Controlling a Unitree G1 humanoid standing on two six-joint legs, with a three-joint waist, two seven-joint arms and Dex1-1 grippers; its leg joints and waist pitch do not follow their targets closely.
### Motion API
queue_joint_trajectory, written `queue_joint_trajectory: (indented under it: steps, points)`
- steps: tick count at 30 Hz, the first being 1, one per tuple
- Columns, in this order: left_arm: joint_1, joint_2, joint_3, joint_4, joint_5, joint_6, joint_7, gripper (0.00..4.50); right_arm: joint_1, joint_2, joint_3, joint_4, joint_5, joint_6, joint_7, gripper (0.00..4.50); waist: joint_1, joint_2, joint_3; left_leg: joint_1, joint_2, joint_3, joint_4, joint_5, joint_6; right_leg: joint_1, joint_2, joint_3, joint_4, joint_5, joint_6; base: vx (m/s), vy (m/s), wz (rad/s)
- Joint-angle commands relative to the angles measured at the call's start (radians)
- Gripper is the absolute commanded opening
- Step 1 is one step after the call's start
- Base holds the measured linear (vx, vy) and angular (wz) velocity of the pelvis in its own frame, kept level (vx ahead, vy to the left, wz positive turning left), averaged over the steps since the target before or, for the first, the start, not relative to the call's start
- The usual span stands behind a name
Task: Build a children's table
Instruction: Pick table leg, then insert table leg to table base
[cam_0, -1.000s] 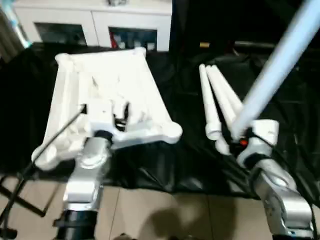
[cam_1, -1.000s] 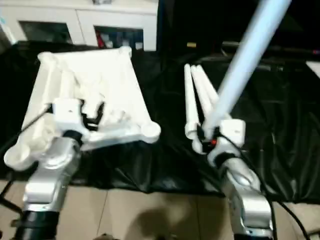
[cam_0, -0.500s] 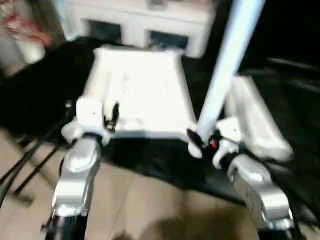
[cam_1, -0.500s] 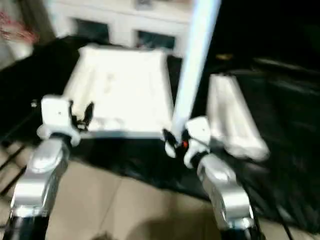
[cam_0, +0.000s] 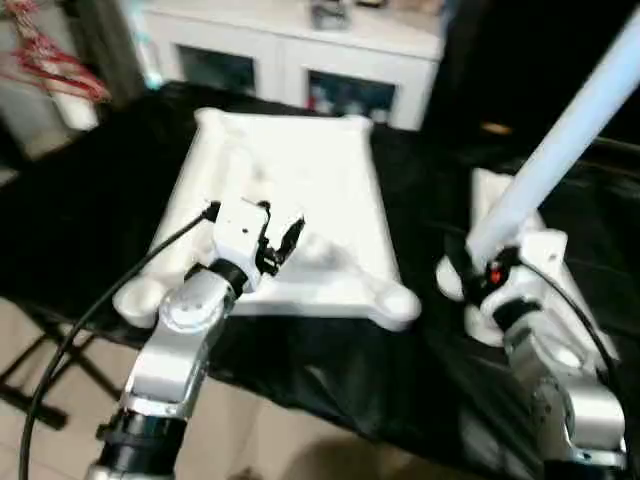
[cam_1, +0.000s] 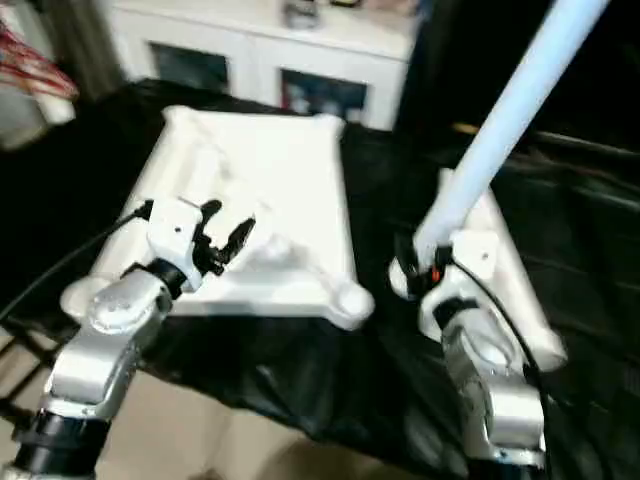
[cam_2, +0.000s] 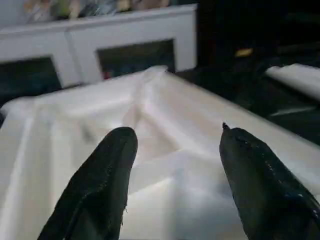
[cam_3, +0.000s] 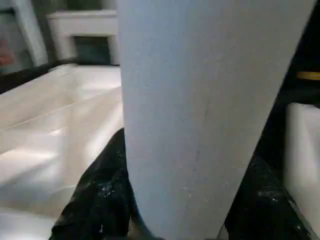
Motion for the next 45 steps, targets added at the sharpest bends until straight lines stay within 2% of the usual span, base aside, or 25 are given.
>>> queue_joint_trajectory:
  steps: [1, 2, 3, 4, 5, 6, 7, 8, 9, 10, 11, 12, 13, 14, 16, 17, 18, 19, 24, 26, 28, 30, 33, 38, 45]
  points:
    - [-0.014, -0.032, -0.008, 0.014, -0.018, -0.006, -0.004, 3.03, 0.02, -0.041, -0.027, -0.035, -0.002, 0.001, 0.003, 1.91, -0.038, 0.031, -0.058, 0.102, 0.151, -0.091, -0.125, 0.076, 0.32, -0.077, -0.043, 0.01, 0.022, 0.009, 0.002, 0.086, 0.026, 0.11]
    - [-0.016, -0.042, -0.01, 0.024, -0.026, -0.012, -0.006, 3.03, 0.024, -0.045, -0.032, -0.036, -0.004, 0.005, 0.0, 1.91, -0.037, 0.016, -0.062, 0.1, 0.141, -0.082, -0.106, 0.166, 0.359, -0.083, -0.058, 0.022, 0.003, 0.072, 0.008, 0.086, 0.026, 0.11]
    - [-0.019, -0.041, -0.017, 0.032, -0.017, -0.016, -0.003, 3.03, 0.027, -0.045, -0.035, -0.037, -0.004, 0.008, -0.002, 1.91, -0.022, -0.027, -0.065, 0.041, 0.071, -0.026, -0.057, 0.288, 0.338, -0.042, -0.107, 0.062, -0.063, 0.243, -0.015, 0.055, -0.002, 0.06]
    - [-0.025, -0.03, -0.035, 0.058, 0.006, -0.04, 0.0, 3.03, 0.037, -0.041, -0.04, -0.046, -0.002, 0.017, -0.002, 1.91, 0.001, -0.044, -0.079, -0.033, 0.005, 0.011, -0.041, 0.316, 0.263, 0.032, -0.12, 0.097, -0.051, 0.441, -0.057, 0.051, -0.05, 0.04]
    - [-0.025, -0.03, -0.035, 0.058, 0.006, -0.04, 0.0, 3.03, 0.037, -0.041, -0.04, -0.046, -0.002, 0.017, -0.002, 1.91, 0.009, -0.042, -0.083, -0.039, 0.004, 0.011, -0.049, 0.326, 0.223, 0.039, -0.117, 0.095, -0.045, 0.538, -0.064, 0.051, -0.05, 0.04]
    - [-0.025, -0.028, -0.037, 0.061, 0.006, -0.046, -0.002, 3.03, 0.039, -0.04, -0.042, -0.049, -0.001, 0.021, -0.001, 1.91, 0.01, -0.039, -0.086, -0.039, 0.009, 0.012, -0.059, 0.35, 0.159, 0.04, -0.1, 0.083, -0.029, 0.701, -0.064, 0.041, -0.08, 0.01]
    - [-0.031, -0.017, -0.046, 0.078, -0.008, -0.04, -0.048, 3.03, 0.046, -0.049, -0.028, -0.06, -0.007, 0.039, 0.008, 1.91, 0.005, -0.032, -0.083, -0.037, 0.011, 0.012, -0.066, 0.324, 0.105, 0.04, -0.086, 0.07, -0.029, 0.742, -0.067, 0.008, -0.069, -0.02]
    - [-0.039, -0.005, -0.056, 0.094, -0.045, -0.03, -0.13, 3.03, 0.05, -0.061, -0.01, -0.064, -0.001, 0.062, 0.033, 1.91, 0.002, -0.029, -0.079, -0.032, 0.013, 0.012, -0.072, 0.286, 0.088, 0.036, -0.082, 0.066, -0.036, 0.702, -0.066, 0.008, -0.069, -0.02]
    - [-0.043, -0.002, -0.06, 0.1, -0.065, -0.026, -0.171, 3.03, 0.051, -0.068, -0.002, -0.064, 0.008, 0.07, 0.046, 1.91, -0.002, -0.031, -0.07, -0.025, 0.021, 0.013, -0.085, 0.181, 0.061, 0.032, -0.08, 0.063, -0.052, 0.535, -0.076, -0.027, -0.055, -0.02]
    - [-0.049, 0.007, -0.071, 0.109, -0.068, -0.04, -0.204, 3.21, 0.048, -0.074, 0.004, -0.059, 0.01, 0.068, 0.056, 1.91, -0.006, -0.022, -0.064, -0.02, 0.036, 0.012, -0.097, 0.093, 0.044, 0.03, -0.085, 0.062, -0.068, 0.339, -0.102, -0.051, -0.042, -0.02]
    - [-0.067, 0.024, -0.092, 0.134, -0.077, -0.07, -0.286, 3.31, 0.036, -0.086, 0.011, -0.05, 0.013, 0.085, 0.059, 1.91, -0.006, -0.019, -0.063, -0.016, 0.043, 0.012, -0.102, 0.067, 0.04, 0.028, -0.088, 0.063, -0.074, 0.261, -0.113, -0.051, -0.042, -0.02]
    - [-0.067, 0.024, -0.092, 0.134, -0.077, -0.07, -0.286, 3.31, 0.036, -0.086, 0.011, -0.05, 0.013, 0.085, 0.059, 1.91, -0.007, -0.021, -0.058, -0.012, 0.053, 0.016, -0.112, 0.026, 0.035, 0.025, -0.089, 0.065, -0.086, 0.151, -0.12, -0.058, -0.029, 0.0]
    - [-0.084, 0.041, -0.116, 0.157, -0.077, -0.091, -0.359, 3.41, 0.022, -0.098, 0.015, -0.037, 0.012, 0.093, 0.064, 1.91, -0.009, -0.019, -0.049, 0.0, 0.063, 0.025, -0.121, -0.045, 0.023, 0.014, -0.091, 0.066, -0.1, 0.051, -0.135, -0.057, -0.015, 0.04]
    - [-0.087, 0.045, -0.122, 0.161, -0.075, -0.096, -0.373, 3.49, 0.019, -0.1, 0.015, -0.033, 0.012, 0.093, 0.065, 1.91, -0.012, -0.021, -0.04, 0.007, 0.066, 0.033, -0.134, -0.138, 0.002, 0.011, -0.09, 0.067, -0.113, -0.103, -0.129, -0.057, -0.015, 0.04]
    - [-0.131, 0.083, -0.194, 0.218, -0.046, -0.131, -0.49, 3.58, -0.012, -0.125, 0.008, 0.003, 0.02, 0.103, 0.1, 1.91, -0.012, -0.026, -0.038, 0.011, 0.064, 0.039, -0.138, -0.175, -0.012, 0.01, -0.092, 0.068, -0.127, -0.213, -0.102, -0.062, 0.001, 0.01]
    - [-0.158, 0.099, -0.231, 0.253, -0.034, -0.148, -0.545, 3.67, -0.027, -0.14, 0.001, 0.019, 0.023, 0.104, 0.12, 1.91, -0.012, -0.02, -0.04, 0.016, 0.067, 0.043, -0.141, -0.184, -0.027, 0.003, -0.093, 0.074, -0.128, -0.247, -0.087, -0.067, 0.003, 0.0]
    - [-0.189, 0.101, -0.253, 0.295, -0.032, -0.156, -0.596, 3.74, -0.042, -0.154, -0.006, 0.038, 0.022, 0.105, 0.132, 1.91, -0.014, -0.023, -0.039, 0.013, 0.067, 0.044, -0.143, -0.179, -0.03, 0.003, -0.093, 0.074, -0.13, -0.249, -0.078, -0.064, 0.002, 0.01]
    - [-0.227, 0.104, -0.277, 0.353, -0.012, -0.198, -0.645, 3.27, -0.053, -0.168, -0.016, 0.045, 0.03, 0.118, 0.14, 1.9, -0.012, -0.023, -0.042, 0.015, 0.069, 0.048, -0.143, -0.167, -0.039, -0.001, -0.093, 0.077, -0.128, -0.226, -0.075, 0.0, 0.0, 0.0]
    - [-0.296, 0.105, -0.298, 0.474, 0.014, -0.231, -0.735, 3.28, -0.056, -0.195, -0.023, 0.036, 0.046, 0.141, 0.164, 1.9, -0.011, -0.024, -0.05, 0.004, 0.067, 0.054, -0.135, -0.095, -0.033, 0.01, -0.096, 0.076, -0.118, -0.113, -0.096, 0.0, 0.0, 0.0]
    - [-0.33, 0.114, -0.316, 0.538, 0.044, -0.267, -0.76, 2.87, -0.049, -0.209, -0.022, 0.026, 0.051, 0.14, 0.177, 1.9, -0.015, -0.025, -0.053, 0.0, 0.066, 0.055, -0.132, -0.063, -0.021, 0.011, -0.095, 0.074, -0.117, -0.073, -0.104, 0.0, 0.0, 0.0]
    - [-0.358, 0.122, -0.332, 0.592, 0.053, -0.294, -0.774, 2.88, -0.045, -0.214, -0.024, 0.024, 0.059, 0.139, 0.185, 1.9, -0.019, -0.024, -0.055, -0.004, 0.067, 0.054, -0.13, -0.04, -0.014, 0.015, -0.096, 0.072, -0.11, -0.022, -0.122, 0.0, 0.0, 0.0]
    - [-0.38, 0.123, -0.338, 0.634, 0.057, -0.307, -0.785, 2.78, -0.039, -0.216, -0.027, 0.019, 0.063, 0.142, 0.189, 1.9, -0.021, -0.021, -0.056, 0.0, 0.066, 0.057, -0.127, -0.041, -0.005, 0.012, -0.093, 0.072, -0.111, -0.001, -0.136, 0.0, 0.0, 0.0]
    - [-0.424, 0.12, -0.327, 0.727, 0.063, -0.326, -0.82, 2.37, -0.02, -0.22, -0.021, -0.003, 0.075, 0.158, 0.211, 1.9, -0.019, -0.016, -0.06, 0.0, 0.072, 0.056, -0.127, -0.023, 0.009, 0.017, -0.096, 0.07, -0.1, 0.083, -0.177, 0.0, 0.0, 0.0]
    - [-0.454, 0.122, -0.314, 0.808, 0.073, -0.328, -0.83, 1.96, -0.009, -0.223, -0.013, -0.023, 0.087, 0.176, 0.218, 1.9, -0.02, -0.013, -0.057, 0.004, 0.075, 0.059, -0.129, -0.048, 0.011, 0.015, -0.099, 0.07, -0.104, 0.076, -0.2, 0.0, 0.0, 0.0]
    - [-0.488, 0.121, -0.308, 0.897, 0.077, -0.357, -0.856, 1.41, -0.009, -0.227, -0.015, -0.026, 0.094, 0.185, 0.223, 1.9, -0.019, -0.015, -0.051, 0.006, 0.076, 0.062, -0.134, -0.098, -0.012, 0.015, -0.1, 0.072, -0.114, -0.022, -0.189, 0.0, 0.0, 0.0]
